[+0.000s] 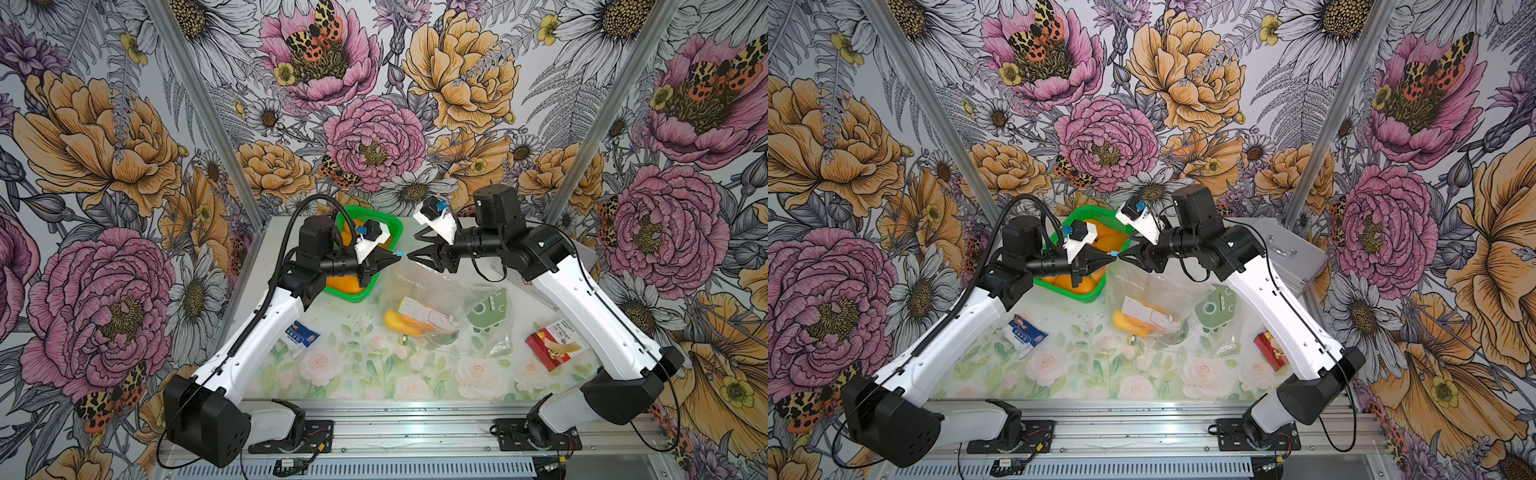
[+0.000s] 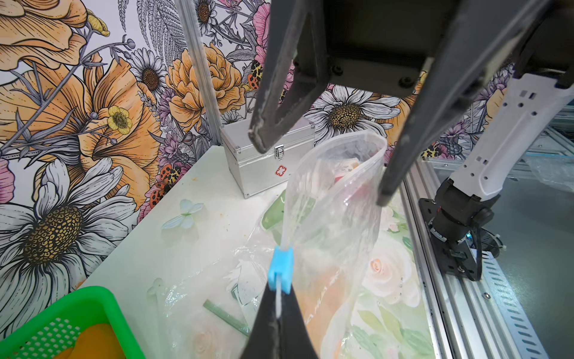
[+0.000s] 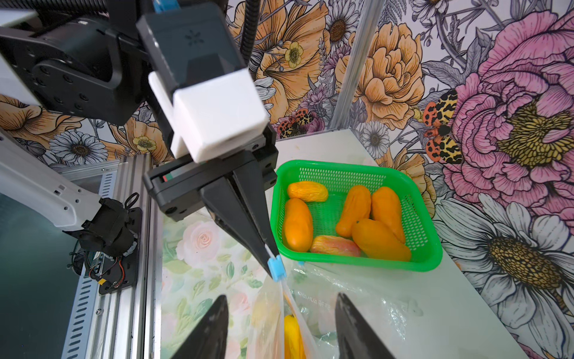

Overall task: Place the mango in a zip-top bag and seal the zipper
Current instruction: Zip the zipper on the zipper food storage bag.

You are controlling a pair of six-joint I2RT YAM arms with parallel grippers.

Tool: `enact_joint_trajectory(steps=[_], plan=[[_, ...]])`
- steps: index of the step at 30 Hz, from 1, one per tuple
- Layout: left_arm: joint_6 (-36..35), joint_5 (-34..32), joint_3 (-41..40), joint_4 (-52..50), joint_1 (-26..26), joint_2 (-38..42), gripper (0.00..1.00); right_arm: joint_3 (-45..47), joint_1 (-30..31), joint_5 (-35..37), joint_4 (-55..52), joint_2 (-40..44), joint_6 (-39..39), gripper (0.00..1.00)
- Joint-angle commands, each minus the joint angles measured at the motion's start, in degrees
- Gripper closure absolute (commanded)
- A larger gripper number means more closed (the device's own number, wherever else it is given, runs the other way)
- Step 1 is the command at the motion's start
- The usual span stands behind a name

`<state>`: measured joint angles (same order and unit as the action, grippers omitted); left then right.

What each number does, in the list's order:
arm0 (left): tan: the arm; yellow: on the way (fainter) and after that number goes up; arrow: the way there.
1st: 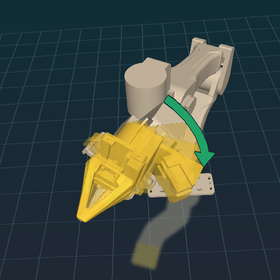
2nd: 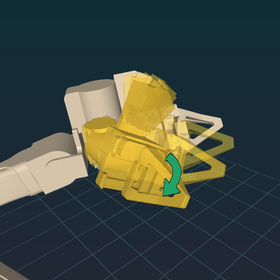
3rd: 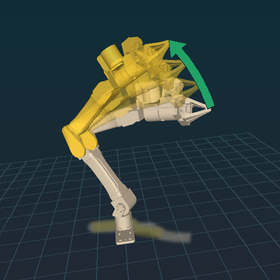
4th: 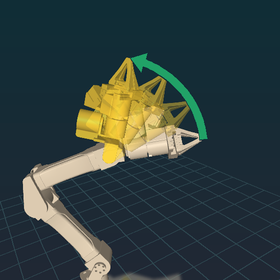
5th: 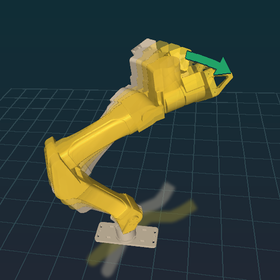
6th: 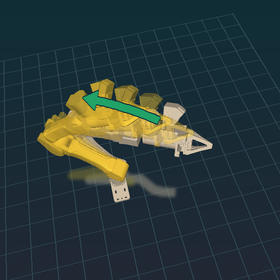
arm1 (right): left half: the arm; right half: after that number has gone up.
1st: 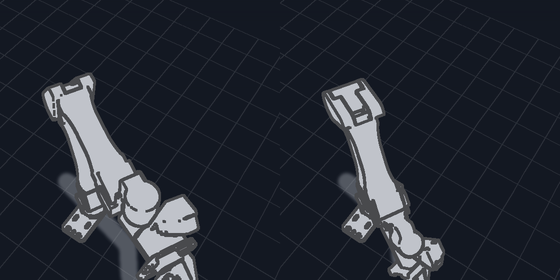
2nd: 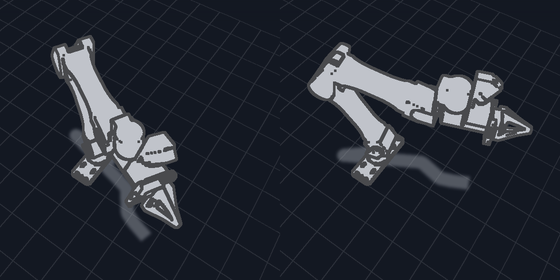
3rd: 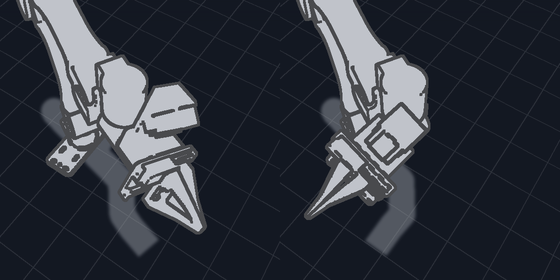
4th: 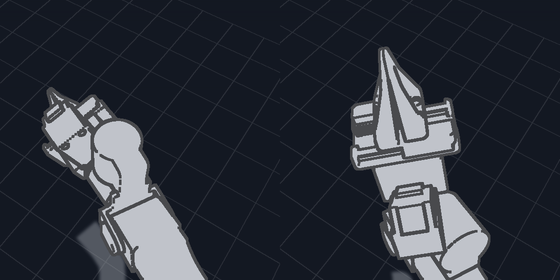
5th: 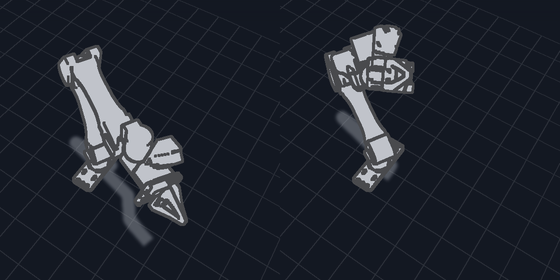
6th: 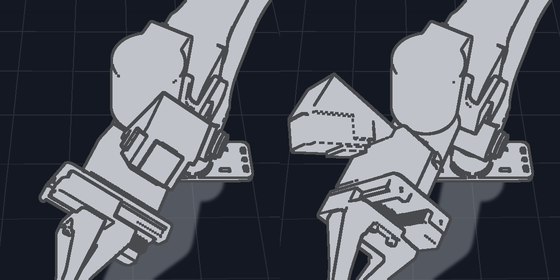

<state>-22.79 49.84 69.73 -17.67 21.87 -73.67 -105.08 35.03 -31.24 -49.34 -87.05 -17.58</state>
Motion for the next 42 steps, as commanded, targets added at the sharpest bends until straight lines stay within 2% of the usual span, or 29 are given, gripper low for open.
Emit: enact_joint_trajectory(steps=[1,10,21,26,31,32,36,42], plan=[[-1.1,1.9,-1.1,-0.5,-0.8,1.3,1.00,-1.0,1.2,1.1,-1.0,-1.4,-2.3,0.48],[-1.5,2.5,-1.7,-0.6,-0.8,1.2,1.00,-3.4,1.9,1.2,-1.1,-4.5,-4.0,0.54],[-1.7,2.3,-1.7,-0.6,-0.9,1.1,1.00,-4.7,2.3,-1.5,-1.5,-7.6,-4.6,0.67],[-1.7,2.1,-1.7,-0.6,-0.9,1.1,1.00,-5.3,2.6,-2.1,-2.4,-8.6,-4.8,0.81],[-1.7,1.6,-1.6,-0.6,-0.9,0.6,1.00,-5.6,2.7,-1.8,-2.8,-9.0,-4.9,1.00],[-1.7,1.2,-1.6,-0.6,-0.9,0.6,1.00,-5.5,2.7,-1.5,-2.9,-8.8,-4.9,1.00],[-0.8,-3.0,-1.7,-0.6,-0.9,0.9,1.00,-5.1,2.8,0.8,-3.1,-7.9,-5.3,1.00],[0.3,-14.3,-3.0,-0.3,-1.1,2.4,1.00,-2.1,2.6,6.1,-3.8,-5.4,-6.4,1.00]])
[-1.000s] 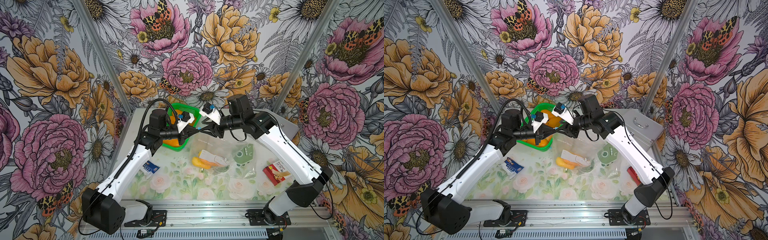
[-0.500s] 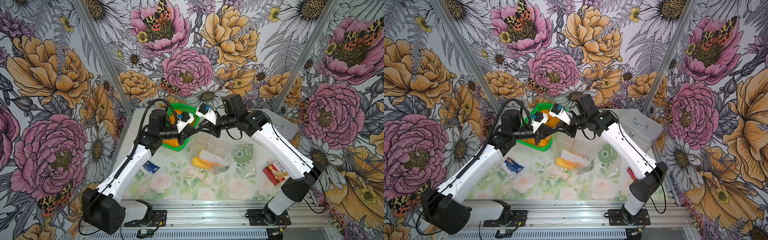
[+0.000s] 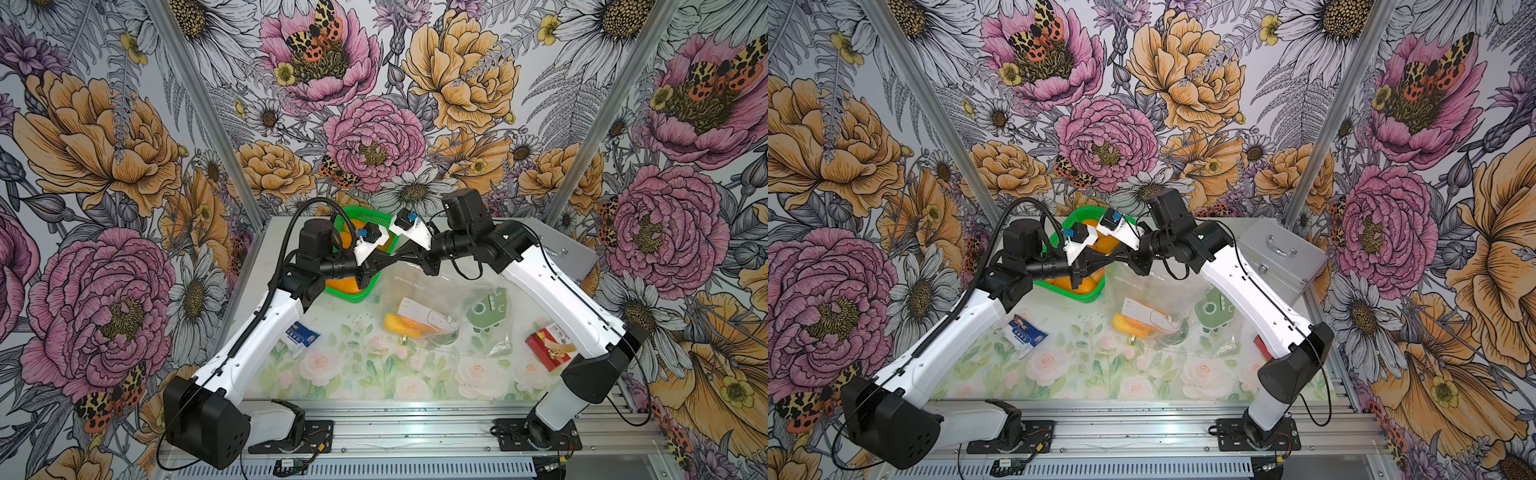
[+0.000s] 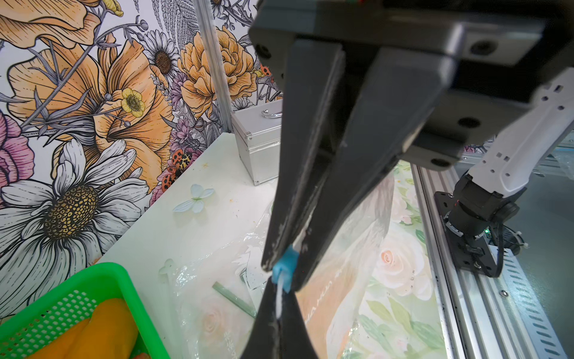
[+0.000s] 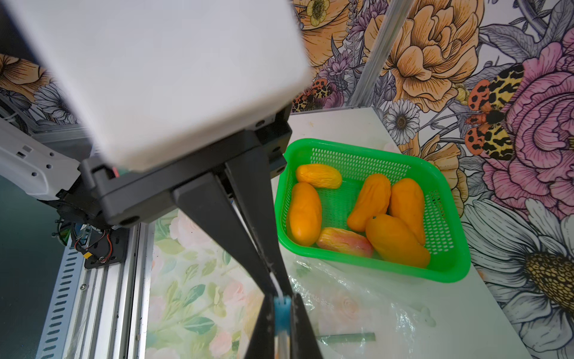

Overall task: Place the mango in a zip-top bag and seal the zipper
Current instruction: Zip the zipper on the zipper food storage bag.

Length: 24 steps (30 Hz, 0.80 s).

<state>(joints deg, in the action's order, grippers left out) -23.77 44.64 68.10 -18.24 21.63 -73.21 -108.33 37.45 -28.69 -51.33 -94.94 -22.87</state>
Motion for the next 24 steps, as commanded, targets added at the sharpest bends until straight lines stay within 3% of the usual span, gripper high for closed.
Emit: enact_joint_trajectory(steps=[1,6,11,24], plan=[[1.6,-10.1,-1.7,0.4,-1.1,2.2,1.00,1.5,0.1,4.4,-2.2,2.6,-1.3,1.00],[4.6,-12.8,-4.4,4.1,-3.4,3.9,1.00,1.9,-0.4,7.0,-4.5,3.2,-2.0,1.00],[8.5,-11.0,-8.4,10.4,-6.6,5.9,1.00,2.2,-0.9,7.6,-5.3,4.0,-2.1,1.00],[9.4,-14.8,-8.9,11.0,-7.3,5.6,1.00,4.5,-2.1,13.3,-6.4,8.9,-2.8,1.00]])
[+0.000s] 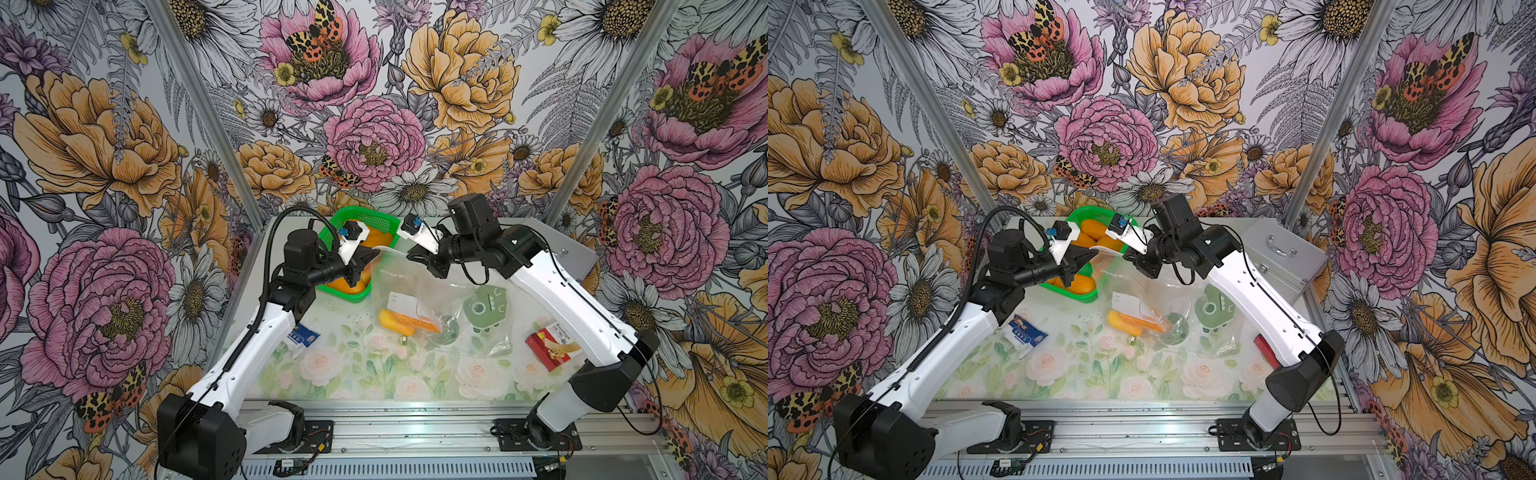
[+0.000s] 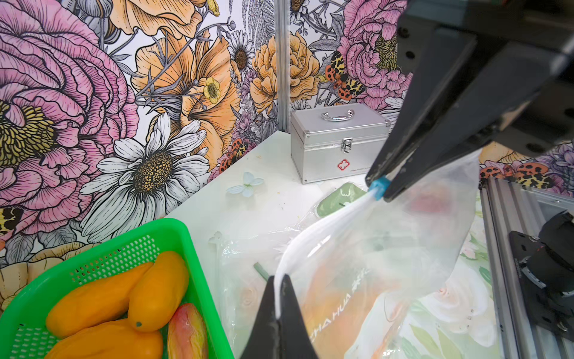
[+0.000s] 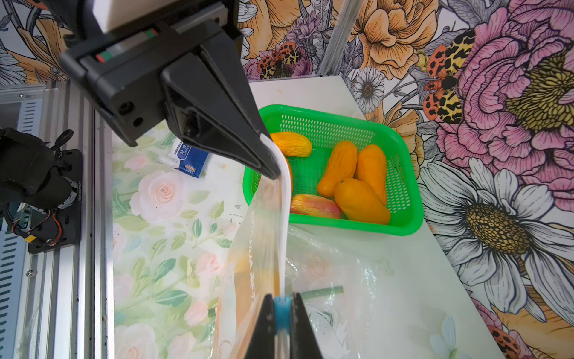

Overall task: Place the mango in a zip-top bag and seal the zipper
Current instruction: Zip the zipper on the zipper food storage bag.

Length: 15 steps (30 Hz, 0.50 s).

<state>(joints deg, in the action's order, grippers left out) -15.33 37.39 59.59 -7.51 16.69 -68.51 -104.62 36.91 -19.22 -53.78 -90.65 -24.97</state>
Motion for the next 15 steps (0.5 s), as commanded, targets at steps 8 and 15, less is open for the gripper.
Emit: enact_joint_trajectory(steps=[8,15], plan=[[1.9,-10.1,-0.1,0.5,-2.5,0.5,1.00,7.1,-4.2,5.7,-4.0,10.6,-0.4,1.00],[2.4,-12.2,0.2,0.6,-2.8,0.6,1.00,11.4,-7.4,6.1,-4.1,15.0,0.2,1.00]])
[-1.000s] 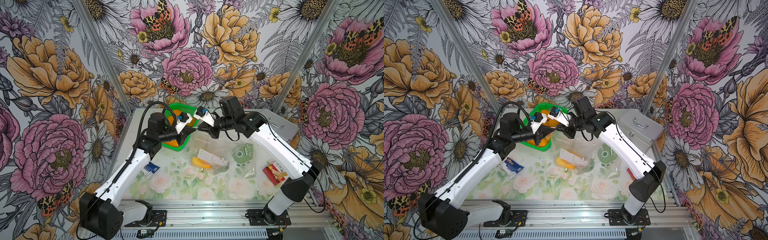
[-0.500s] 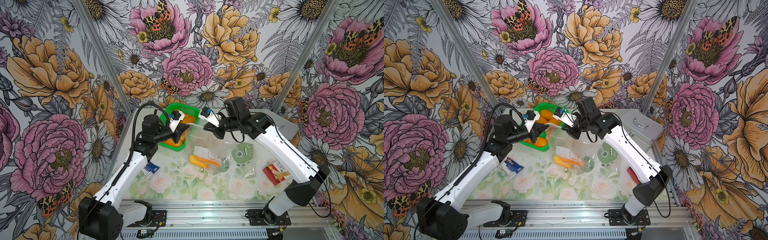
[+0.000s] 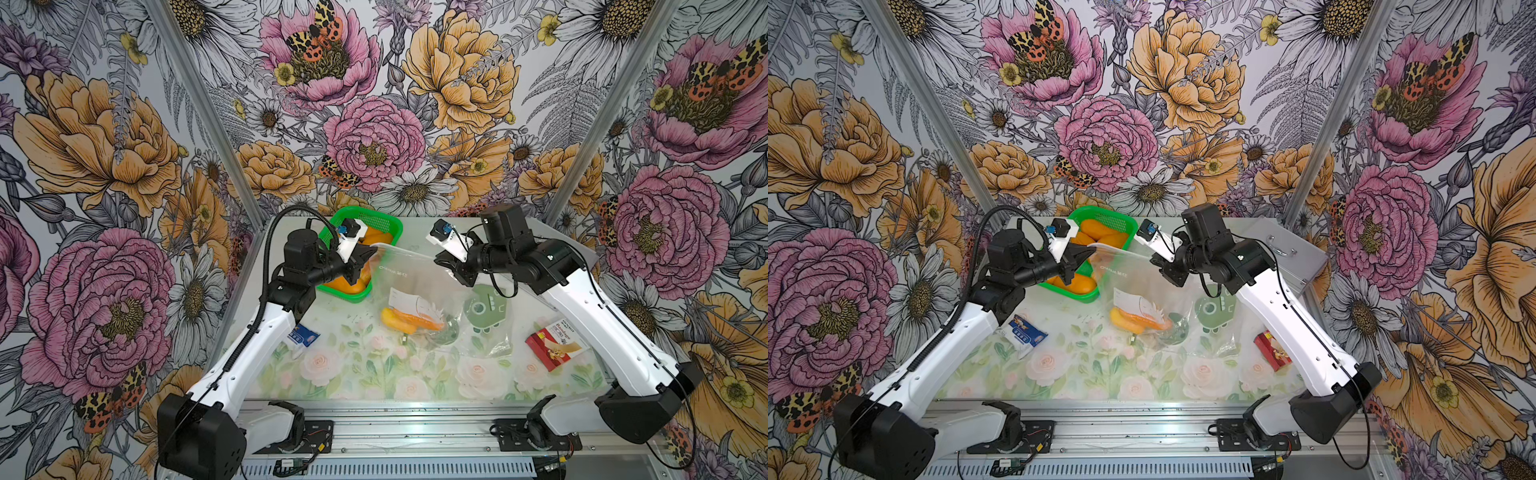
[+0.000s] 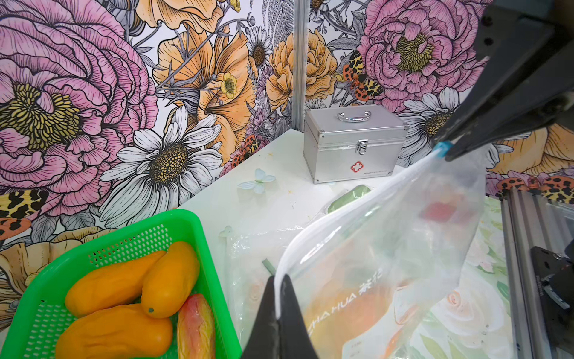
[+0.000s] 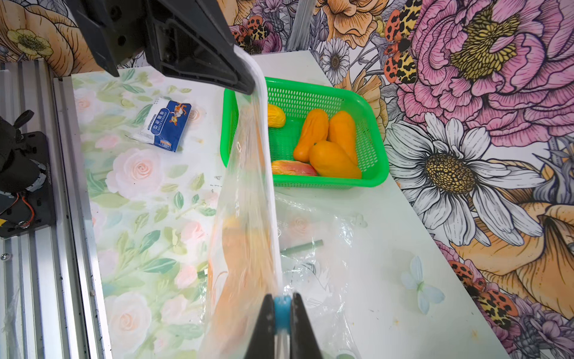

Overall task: Place the mango in a zip-top bag and seal the zipper
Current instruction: Zip the zipper on the zipper food storage bag.

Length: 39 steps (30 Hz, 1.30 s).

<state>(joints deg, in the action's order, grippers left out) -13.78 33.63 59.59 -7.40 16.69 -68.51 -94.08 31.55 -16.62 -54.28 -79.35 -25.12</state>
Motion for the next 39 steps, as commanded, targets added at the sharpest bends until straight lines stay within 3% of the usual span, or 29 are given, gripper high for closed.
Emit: enact_joint_trajectory(steps=[1,23,29,39], plan=[[0.8,-8.6,0.1,0.5,-2.9,0.6,1.00,1.3,-2.4,3.3,-3.6,4.2,0.5,1.00],[1.5,-8.0,0.0,2.0,-3.8,0.0,1.00,7.2,-6.8,7.0,-3.5,10.1,4.3,1.00],[1.4,-8.5,-0.1,2.4,-4.1,0.0,1.00,8.3,-7.1,11.1,-3.5,10.4,4.7,1.00],[2.2,-8.0,-0.6,4.3,-4.5,-0.4,1.00,8.6,-8.0,9.5,-3.5,10.4,5.3,1.00]])
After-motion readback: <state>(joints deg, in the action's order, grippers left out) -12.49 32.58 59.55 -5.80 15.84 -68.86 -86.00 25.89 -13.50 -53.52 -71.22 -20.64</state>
